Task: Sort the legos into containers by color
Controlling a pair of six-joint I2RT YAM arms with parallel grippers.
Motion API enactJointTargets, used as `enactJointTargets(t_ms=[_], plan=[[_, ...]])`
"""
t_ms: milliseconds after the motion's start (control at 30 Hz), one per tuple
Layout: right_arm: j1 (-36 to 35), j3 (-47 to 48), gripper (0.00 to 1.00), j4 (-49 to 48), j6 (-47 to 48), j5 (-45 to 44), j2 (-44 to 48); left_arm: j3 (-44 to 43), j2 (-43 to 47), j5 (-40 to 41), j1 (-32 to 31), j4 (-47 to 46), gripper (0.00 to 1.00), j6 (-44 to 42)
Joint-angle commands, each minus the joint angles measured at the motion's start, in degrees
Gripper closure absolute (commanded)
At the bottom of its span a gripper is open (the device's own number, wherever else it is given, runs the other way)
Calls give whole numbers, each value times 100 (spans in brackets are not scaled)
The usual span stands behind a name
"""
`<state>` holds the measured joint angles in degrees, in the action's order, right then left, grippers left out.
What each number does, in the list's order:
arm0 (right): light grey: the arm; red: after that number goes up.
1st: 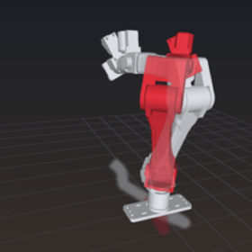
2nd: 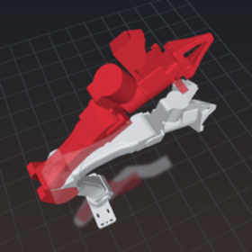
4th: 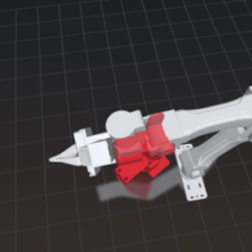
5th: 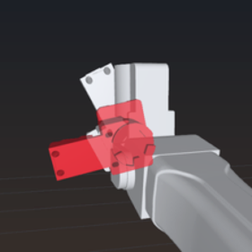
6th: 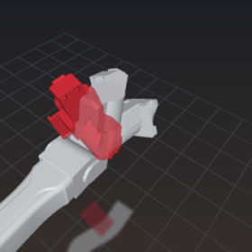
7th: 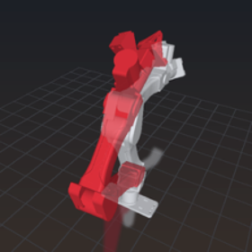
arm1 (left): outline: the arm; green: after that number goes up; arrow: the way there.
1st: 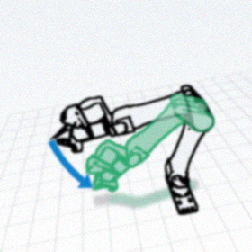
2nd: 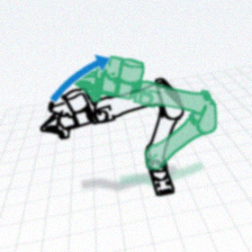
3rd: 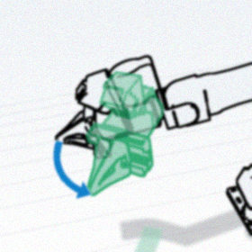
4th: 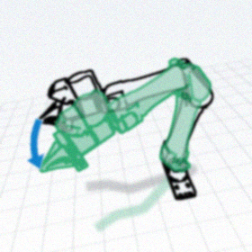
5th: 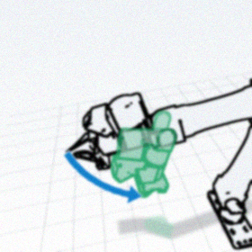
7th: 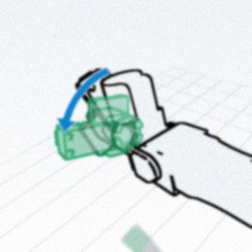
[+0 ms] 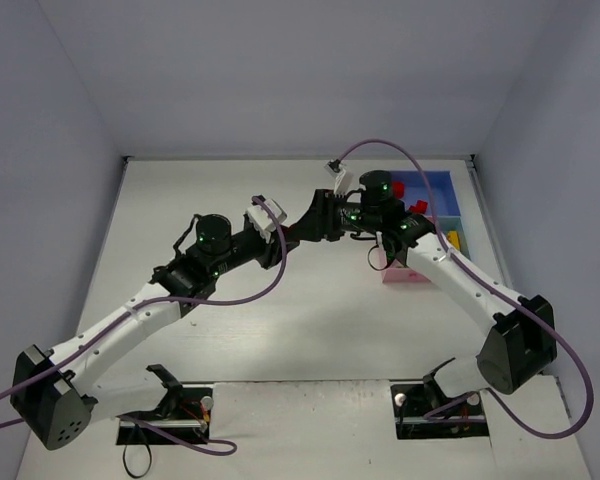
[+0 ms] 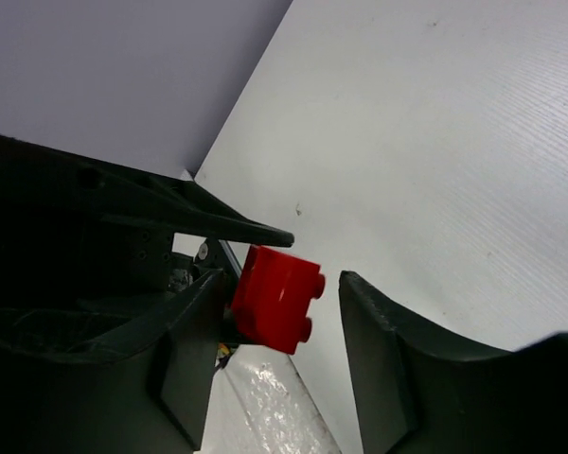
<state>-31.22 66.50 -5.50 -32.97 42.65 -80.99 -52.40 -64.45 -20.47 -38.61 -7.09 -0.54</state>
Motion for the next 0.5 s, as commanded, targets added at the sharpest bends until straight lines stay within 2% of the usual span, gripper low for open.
enactJointTargets(t_ms=[0,67,167,200,267,333,367,467], plan=[[-51,30,54,-347,1,-3,-118,-42,178,-27,-59,-697,84,-131],[-51,47,64,-373,-16,41,-189,-16,187,-27,-68,-697,84,-131],[-68,74,84,-391,27,111,-224,-7,152,16,-68,-732,84,-149],[-68,100,94,-391,45,112,-224,-16,134,69,-76,-732,83,-157],[-25,100,100,-382,132,59,-233,-59,90,148,-76,-688,73,-149],[72,100,100,-356,177,-89,-242,-86,11,297,-76,-609,60,-35],[133,100,100,-356,212,-169,-242,-95,-15,385,-76,-583,43,-8],[537,135,100,-250,458,-643,-251,-112,-59,903,-68,-390,27,579]])
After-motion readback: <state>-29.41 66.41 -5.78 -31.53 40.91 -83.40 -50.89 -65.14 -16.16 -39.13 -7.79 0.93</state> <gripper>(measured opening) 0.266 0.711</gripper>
